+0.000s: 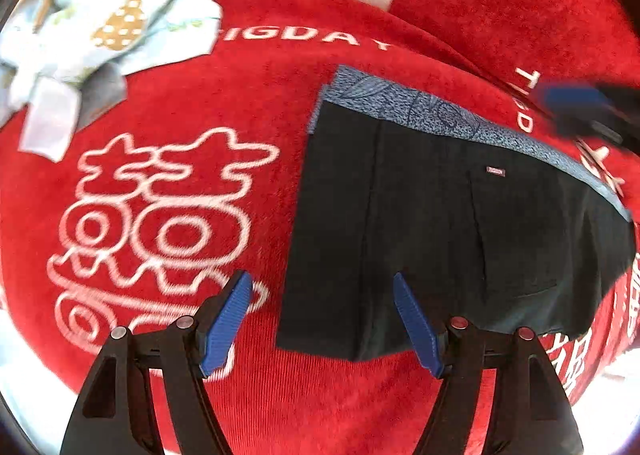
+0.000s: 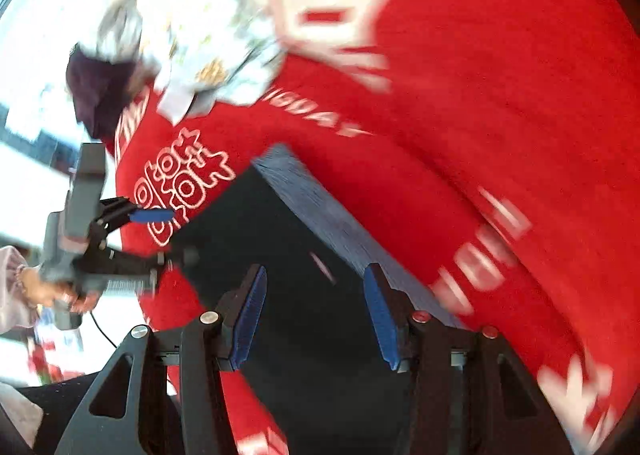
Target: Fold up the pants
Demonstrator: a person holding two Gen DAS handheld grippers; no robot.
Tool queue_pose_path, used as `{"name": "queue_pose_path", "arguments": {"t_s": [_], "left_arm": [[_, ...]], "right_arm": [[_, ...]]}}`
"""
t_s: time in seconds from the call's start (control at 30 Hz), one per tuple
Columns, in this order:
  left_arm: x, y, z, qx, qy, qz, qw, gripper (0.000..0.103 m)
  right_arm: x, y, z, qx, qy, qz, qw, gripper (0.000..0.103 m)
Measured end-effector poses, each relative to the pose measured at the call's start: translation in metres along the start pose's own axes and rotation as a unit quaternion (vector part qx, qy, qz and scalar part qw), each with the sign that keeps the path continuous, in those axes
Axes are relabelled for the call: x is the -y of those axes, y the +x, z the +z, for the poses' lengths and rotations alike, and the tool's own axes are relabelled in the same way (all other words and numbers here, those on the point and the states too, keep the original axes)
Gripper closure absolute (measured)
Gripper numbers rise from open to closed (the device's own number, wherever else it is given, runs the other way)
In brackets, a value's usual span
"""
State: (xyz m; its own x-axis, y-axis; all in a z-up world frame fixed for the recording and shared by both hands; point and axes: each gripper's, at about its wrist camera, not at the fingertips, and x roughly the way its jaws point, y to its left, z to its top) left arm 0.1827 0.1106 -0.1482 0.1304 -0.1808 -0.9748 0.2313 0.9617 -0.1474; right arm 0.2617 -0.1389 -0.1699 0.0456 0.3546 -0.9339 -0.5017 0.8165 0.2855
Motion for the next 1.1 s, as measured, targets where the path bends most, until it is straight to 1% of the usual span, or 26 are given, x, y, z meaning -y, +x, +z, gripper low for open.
{"name": "queue_pose_path", "arguments": {"t_s": [0.1, 0.13, 0.23, 0.27, 0.3, 0.33, 0.37, 0.4, 0.43, 0.53, 0.57, 0.6, 0.63, 0.67, 0.7, 0.73, 0.8, 0.83, 0.9, 0.93, 0.97, 1.03, 1.07, 1.1], "left_arm": [[-0.003, 0.008, -0.001, 0.006, 0.005, -0.045, 0.9989, 0.029], [-0.003, 0.010, -0.002, 0.006, 0.005, -0.058, 0.9983, 0.029], [-0.002, 0.013, -0.006, 0.009, 0.013, -0.081, 0.9966, 0.030], [-0.001, 0.013, -0.008, 0.012, 0.016, -0.084, 0.9962, 0.036], [0.000, 0.013, -0.010, 0.014, 0.022, -0.084, 0.9961, 0.037], [-0.001, 0.011, -0.012, 0.016, 0.023, -0.086, 0.9959, 0.037], [-0.003, 0.009, -0.016, 0.017, 0.021, -0.091, 0.9955, 0.039], [-0.005, 0.007, -0.019, 0.016, 0.013, -0.097, 0.9951, 0.043], [-0.008, 0.005, -0.023, 0.015, 0.008, -0.101, 0.9947, 0.044], [-0.011, -0.003, -0.039, 0.018, 0.004, -0.111, 0.9936, 0.044], [-0.011, -0.005, -0.045, 0.018, 0.005, -0.110, 0.9938, 0.044], [-0.011, -0.002, -0.052, 0.015, 0.009, -0.095, 0.9953, 0.044], [-0.012, 0.000, -0.058, 0.013, 0.010, -0.074, 0.9971, 0.044], [-0.012, 0.001, -0.061, 0.009, 0.007, -0.055, 0.9984, 0.044], [-0.015, -0.001, -0.063, 0.006, -0.004, -0.057, 0.9983, 0.044], [-0.015, -0.007, -0.060, 0.009, -0.013, -0.056, 0.9983, 0.044], [-0.014, -0.024, -0.052, 0.032, -0.015, -0.041, 0.9985, 0.044], [-0.012, -0.034, -0.045, 0.048, -0.011, -0.043, 0.9979, 0.044], [-0.003, -0.040, -0.026, 0.061, -0.006, -0.050, 0.9969, 0.041], [0.004, -0.037, -0.014, 0.065, -0.005, -0.047, 0.9967, 0.039], [0.010, -0.031, -0.004, 0.069, -0.006, -0.041, 0.9967, 0.035], [0.017, -0.005, 0.020, 0.070, -0.010, -0.020, 0.9973, 0.034], [0.018, 0.009, 0.028, 0.061, -0.011, -0.002, 0.9981, 0.034], [0.018, 0.033, 0.037, 0.035, -0.016, 0.023, 0.9990, 0.031]], "right_arm": [[-0.011, 0.053, 0.040, -0.031, -0.020, -0.005, 0.999, 0.048], [-0.013, 0.066, 0.048, -0.037, -0.023, -0.011, 0.999, 0.048], [-0.018, 0.095, 0.066, -0.052, -0.022, -0.020, 0.998, 0.048], [-0.019, 0.104, 0.070, -0.064, -0.021, -0.011, 0.998, 0.053], [-0.020, 0.111, 0.071, -0.076, -0.022, 0.002, 0.997, 0.064], [-0.022, 0.114, 0.072, -0.085, -0.024, 0.008, 0.996, 0.088], [-0.026, 0.114, 0.073, -0.089, -0.026, 0.006, 0.996, 0.096], [-0.029, 0.111, 0.074, -0.090, -0.028, 0.011, 0.996, 0.097], [-0.035, 0.104, 0.073, -0.085, -0.034, 0.021, 0.996, 0.097], [-0.054, 0.080, 0.071, -0.075, -0.048, 0.068, 0.994, 0.097], [-0.057, 0.079, 0.073, -0.074, -0.045, 0.078, 0.993, 0.097], [-0.057, 0.084, 0.075, -0.078, -0.038, 0.082, 0.993, 0.097], [-0.056, 0.095, 0.078, -0.081, -0.035, 0.069, 0.994, 0.097], [-0.056, 0.108, 0.080, -0.085, -0.032, 0.042, 0.995, 0.097], [-0.053, 0.126, 0.081, -0.094, -0.026, 0.003, 0.995, 0.097], [-0.047, 0.138, 0.081, -0.093, -0.011, -0.011, 0.996, 0.092], [-0.039, 0.131, 0.081, -0.061, 0.033, -0.027, 0.997, 0.068], [-0.036, 0.121, 0.078, -0.047, 0.052, -0.029, 0.997, 0.049], [-0.030, 0.096, 0.063, -0.026, 0.081, -0.008, 0.996, 0.049], [-0.026, 0.083, 0.051, -0.021, 0.099, -0.004, 0.995, 0.052], [-0.021, 0.073, 0.040, -0.018, 0.115, -0.003, 0.993, 0.056], [-0.008, 0.059, 0.009, -0.012, 0.160, -0.002, 0.987, 0.057], [0.002, 0.056, -0.008, -0.016, 0.181, -0.005, 0.983, 0.057], [0.014, 0.058, -0.028, -0.032, 0.202, -0.023, 0.979, 0.057]]}}
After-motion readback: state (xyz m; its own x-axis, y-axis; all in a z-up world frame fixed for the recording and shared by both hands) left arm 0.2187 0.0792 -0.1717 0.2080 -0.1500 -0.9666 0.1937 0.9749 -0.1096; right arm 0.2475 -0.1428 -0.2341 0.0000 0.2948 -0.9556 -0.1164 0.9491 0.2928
